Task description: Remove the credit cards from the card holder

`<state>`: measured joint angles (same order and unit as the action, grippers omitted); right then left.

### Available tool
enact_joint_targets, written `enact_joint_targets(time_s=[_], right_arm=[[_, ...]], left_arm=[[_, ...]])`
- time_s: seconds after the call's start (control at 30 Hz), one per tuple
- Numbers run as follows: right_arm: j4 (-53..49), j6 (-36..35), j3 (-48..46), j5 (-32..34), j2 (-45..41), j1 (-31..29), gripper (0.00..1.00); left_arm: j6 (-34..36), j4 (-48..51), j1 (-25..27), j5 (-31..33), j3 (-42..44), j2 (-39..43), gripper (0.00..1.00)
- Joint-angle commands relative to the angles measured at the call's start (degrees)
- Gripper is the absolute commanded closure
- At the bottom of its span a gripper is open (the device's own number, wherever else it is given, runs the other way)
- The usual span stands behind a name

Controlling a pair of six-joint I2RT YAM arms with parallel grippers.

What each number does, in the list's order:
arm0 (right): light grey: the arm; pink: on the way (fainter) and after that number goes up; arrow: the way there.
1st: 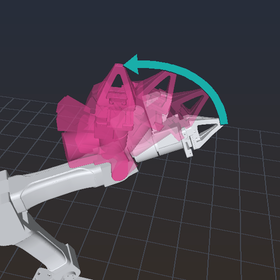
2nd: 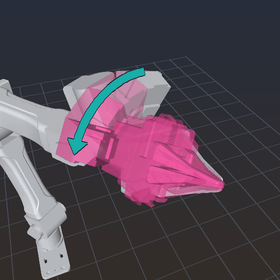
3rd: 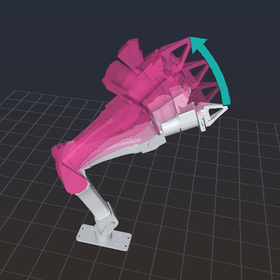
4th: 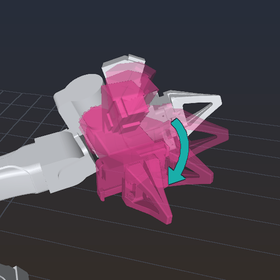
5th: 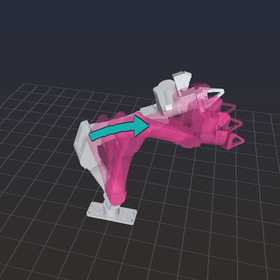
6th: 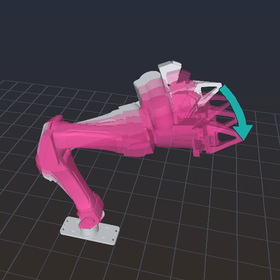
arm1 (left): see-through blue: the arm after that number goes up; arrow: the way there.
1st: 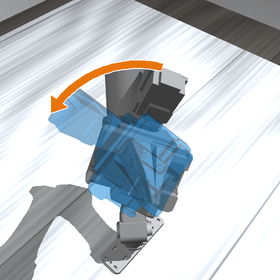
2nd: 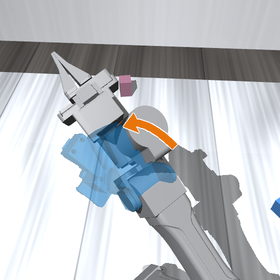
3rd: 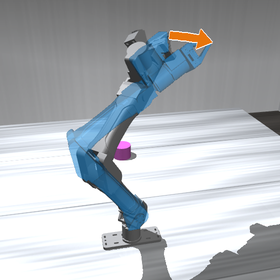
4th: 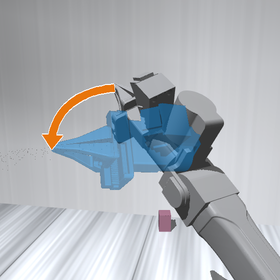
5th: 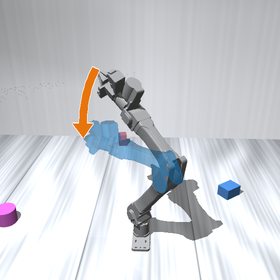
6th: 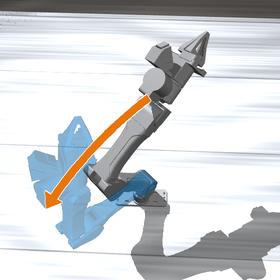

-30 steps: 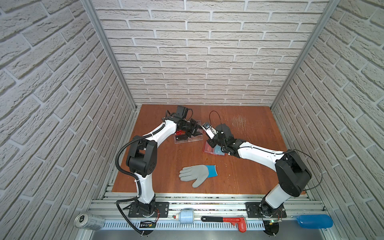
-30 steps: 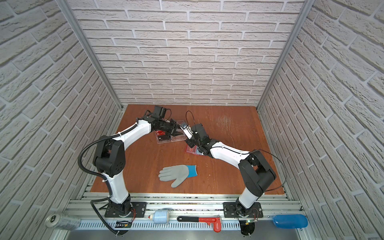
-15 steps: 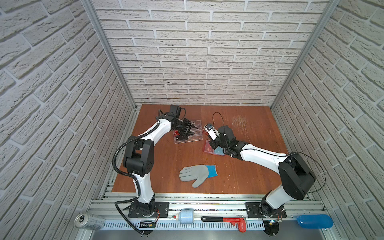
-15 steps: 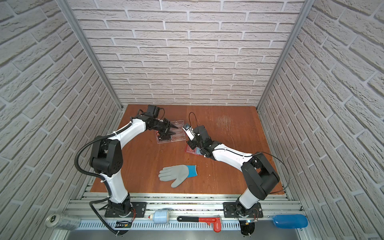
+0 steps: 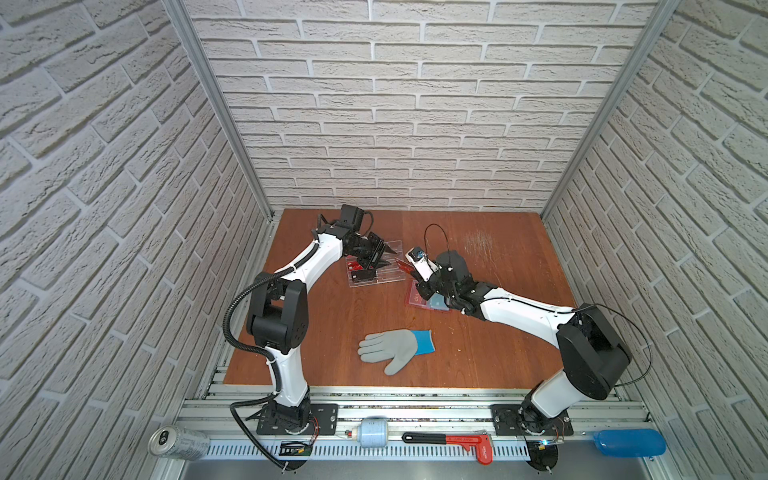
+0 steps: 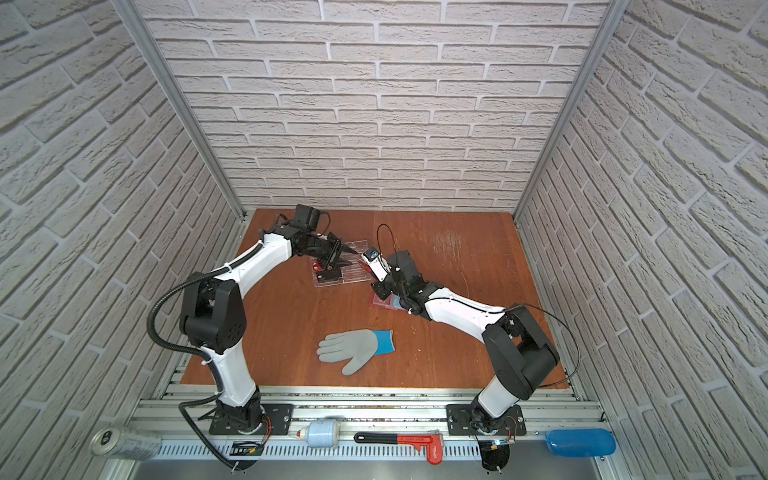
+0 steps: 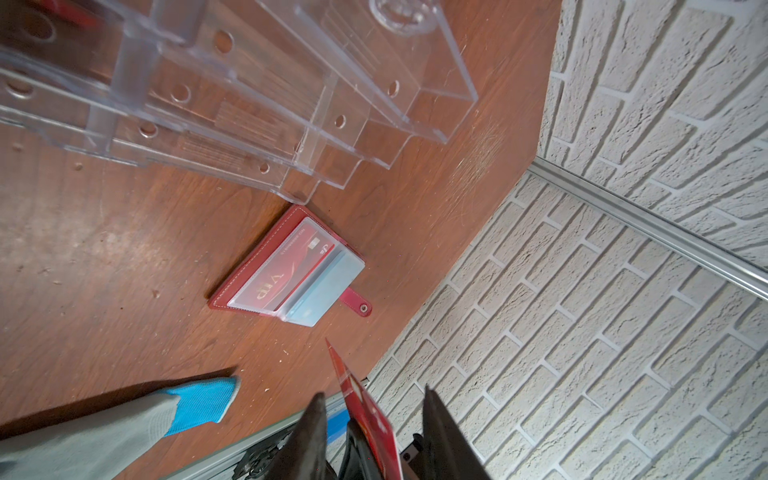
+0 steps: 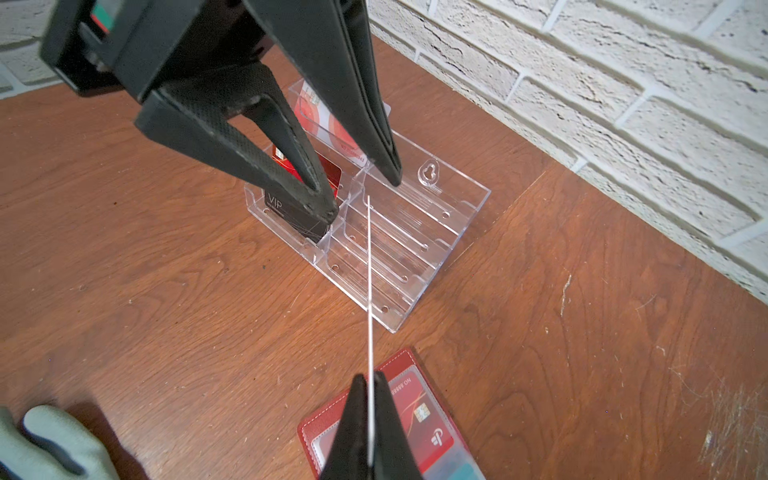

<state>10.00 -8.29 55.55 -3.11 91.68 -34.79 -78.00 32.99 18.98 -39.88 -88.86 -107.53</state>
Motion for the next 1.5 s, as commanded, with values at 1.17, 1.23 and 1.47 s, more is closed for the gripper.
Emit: enact_joint_targets(time_s=[1.17, 1.23, 1.47], right_arm=[[4.07, -0.72, 0.92, 1.62, 2.76, -2.04, 0.74], [3.59, -0.68, 0.96, 2.2, 2.56, -2.04, 0.69], [1.37, 1.07, -1.74, 4.52, -1.52, -2.04, 0.44]], left_arm=[[-0.78, -5.06, 1.43, 0.25, 2.96, -0.86, 1.0], [-2.43, -8.01, 1.0, 0.34, 5.02, 0.03, 1.0], [-7.42, -14.92, -2.68, 6.88, 12.58, 5.53, 1.0]])
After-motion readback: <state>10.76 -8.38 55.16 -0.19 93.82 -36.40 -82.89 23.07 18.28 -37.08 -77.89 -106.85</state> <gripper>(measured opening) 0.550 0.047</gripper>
